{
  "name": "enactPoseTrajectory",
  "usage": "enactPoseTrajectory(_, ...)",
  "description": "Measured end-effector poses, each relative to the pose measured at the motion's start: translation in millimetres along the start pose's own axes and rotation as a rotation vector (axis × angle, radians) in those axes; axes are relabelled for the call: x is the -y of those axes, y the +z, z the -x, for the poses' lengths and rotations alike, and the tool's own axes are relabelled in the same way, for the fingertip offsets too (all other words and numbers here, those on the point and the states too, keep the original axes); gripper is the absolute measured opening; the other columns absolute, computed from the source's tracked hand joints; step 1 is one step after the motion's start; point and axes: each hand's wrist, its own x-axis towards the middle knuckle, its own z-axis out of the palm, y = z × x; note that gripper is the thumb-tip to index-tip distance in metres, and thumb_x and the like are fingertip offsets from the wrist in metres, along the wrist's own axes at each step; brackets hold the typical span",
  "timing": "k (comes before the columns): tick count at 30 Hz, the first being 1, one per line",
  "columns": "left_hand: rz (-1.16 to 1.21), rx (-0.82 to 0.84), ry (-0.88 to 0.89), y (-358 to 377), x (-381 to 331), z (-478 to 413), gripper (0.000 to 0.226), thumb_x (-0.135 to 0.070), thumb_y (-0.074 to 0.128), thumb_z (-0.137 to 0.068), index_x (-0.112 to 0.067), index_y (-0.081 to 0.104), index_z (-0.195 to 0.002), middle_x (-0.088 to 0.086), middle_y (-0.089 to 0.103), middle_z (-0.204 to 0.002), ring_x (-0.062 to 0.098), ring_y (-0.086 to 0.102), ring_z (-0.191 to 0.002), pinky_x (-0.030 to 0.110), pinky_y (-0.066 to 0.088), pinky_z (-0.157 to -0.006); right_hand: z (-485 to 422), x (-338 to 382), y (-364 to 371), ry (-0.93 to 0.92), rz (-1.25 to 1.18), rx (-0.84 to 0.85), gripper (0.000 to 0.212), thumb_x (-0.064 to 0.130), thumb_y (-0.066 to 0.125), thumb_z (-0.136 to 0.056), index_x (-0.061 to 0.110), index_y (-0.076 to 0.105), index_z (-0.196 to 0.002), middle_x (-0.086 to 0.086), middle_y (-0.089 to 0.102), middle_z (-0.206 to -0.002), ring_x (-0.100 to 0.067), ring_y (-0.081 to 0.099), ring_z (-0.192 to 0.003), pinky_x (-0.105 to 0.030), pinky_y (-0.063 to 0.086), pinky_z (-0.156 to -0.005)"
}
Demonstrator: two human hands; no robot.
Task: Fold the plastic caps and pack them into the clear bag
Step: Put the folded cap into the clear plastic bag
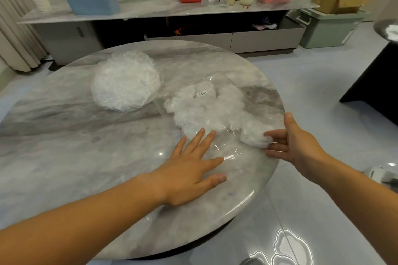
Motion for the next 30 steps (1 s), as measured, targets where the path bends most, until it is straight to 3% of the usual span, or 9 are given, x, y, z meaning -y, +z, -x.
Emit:
enactPoseTrajectory(5,-0.074,-0.005,-0.025,1,-4,-2,0.08,-0.071,0.011,-0.095,-0.028,-0.016,-0.158,-0.011,-0.044,-0.155,0.004,-0.045,-0.138,0.049,-0.013,-0.122,5,4,10,0.102,-0.312,0.131,0.078,0.065,0.036,-0.101,-0.002,0.051,-0.138,-0.015,0.061,-0.135,-0.031,0.064,-0.118,-0.046,0.052,-0.1)
enactPoseTrajectory(10,0.009,0.031,0.005,-2,-2,2,0.086,-0.073,0.019,-0.095,-0.027,-0.022,-0.156,-0.018,-0.041,-0.155,-0.004,-0.042,-0.137,0.049,-0.008,-0.124,2,9,12,0.167,-0.492,0.259,0.094,0.076,0.04,-0.093,0.003,0.036,-0.153,-0.014,0.05,-0.15,-0.034,0.046,-0.14,-0.059,0.045,-0.107)
enactPoseTrajectory(14,0.053,0.068,0.027,-6,-1,8,0.089,-0.074,0.021,-0.093,-0.026,-0.018,-0.157,-0.019,-0.038,-0.157,-0.007,-0.039,-0.138,0.049,-0.009,-0.124,-6,16,15,0.219,-0.609,0.324,0.098,0.081,0.043,-0.087,0.005,0.041,-0.15,-0.017,0.054,-0.146,-0.036,0.046,-0.139,-0.066,0.041,-0.107)
enactPoseTrajectory(19,0.088,0.068,0.068,-3,2,15,0.088,-0.074,0.024,-0.094,-0.028,-0.016,-0.158,-0.02,-0.035,-0.158,-0.007,-0.036,-0.139,0.048,-0.009,-0.124,-9,25,35,0.283,-0.625,0.298,0.1,0.082,0.04,-0.087,-0.001,0.045,-0.143,-0.022,0.048,-0.148,-0.037,0.048,-0.135,-0.047,0.046,-0.102)
enactPoseTrajectory(22,0.099,0.072,0.075,-2,5,20,0.088,-0.073,0.026,-0.094,-0.028,-0.015,-0.158,-0.019,-0.034,-0.159,-0.007,-0.036,-0.14,0.048,-0.009,-0.124,-10,31,50,0.271,-0.706,0.236,0.096,0.076,0.043,-0.091,-0.005,0.042,-0.144,-0.027,0.045,-0.147,-0.038,0.046,-0.137,-0.044,0.041,-0.109)
enactPoseTrajectory(24,0.12,0.075,0.081,-2,7,23,0.088,-0.072,0.027,-0.094,-0.028,-0.015,-0.158,-0.02,-0.033,-0.158,-0.007,-0.035,-0.14,0.047,-0.009,-0.124,-12,30,58,0.26,-0.787,0.201,0.09,0.073,0.046,-0.092,-0.004,0.047,-0.138,-0.024,0.059,-0.121,-0.033,0.057,-0.118,-0.043,0.045,-0.103)
enactPoseTrajectory(26,0.149,0.07,0.085,-3,9,25,0.087,-0.071,0.028,-0.095,-0.029,-0.014,-0.158,-0.022,-0.033,-0.158,-0.009,-0.035,-0.14,0.046,-0.009,-0.124,-13,29,66,0.263,-0.86,0.187,0.084,0.074,0.049,-0.091,-0.001,0.053,-0.129,-0.014,0.061,-0.097,-0.028,0.063,-0.09,-0.042,0.052,-0.085)
enactPoseTrajectory(28,0.174,0.061,0.091,-3,10,26,0.085,-0.07,0.03,-0.096,-0.03,-0.013,-0.158,-0.023,-0.032,-0.158,-0.01,-0.034,-0.14,0.045,-0.009,-0.124,-14,27,72,0.254,-0.897,0.162,0.083,0.073,0.049,-0.091,-0.002,0.054,-0.125,-0.019,0.062,-0.116,-0.034,0.069,-0.094,-0.044,0.055,-0.08)
enactPoseTrajectory(30,0.192,0.05,0.099,-4,12,26,0.085,-0.069,0.031,-0.097,-0.03,-0.011,-0.159,-0.024,-0.03,-0.159,-0.01,-0.032,-0.14,0.045,-0.009,-0.125,-15,28,79,0.229,-0.945,0.137,0.084,0.071,0.051,-0.091,-0.003,0.052,-0.129,-0.027,0.054,-0.132,-0.042,0.062,-0.116,-0.048,0.053,-0.096)
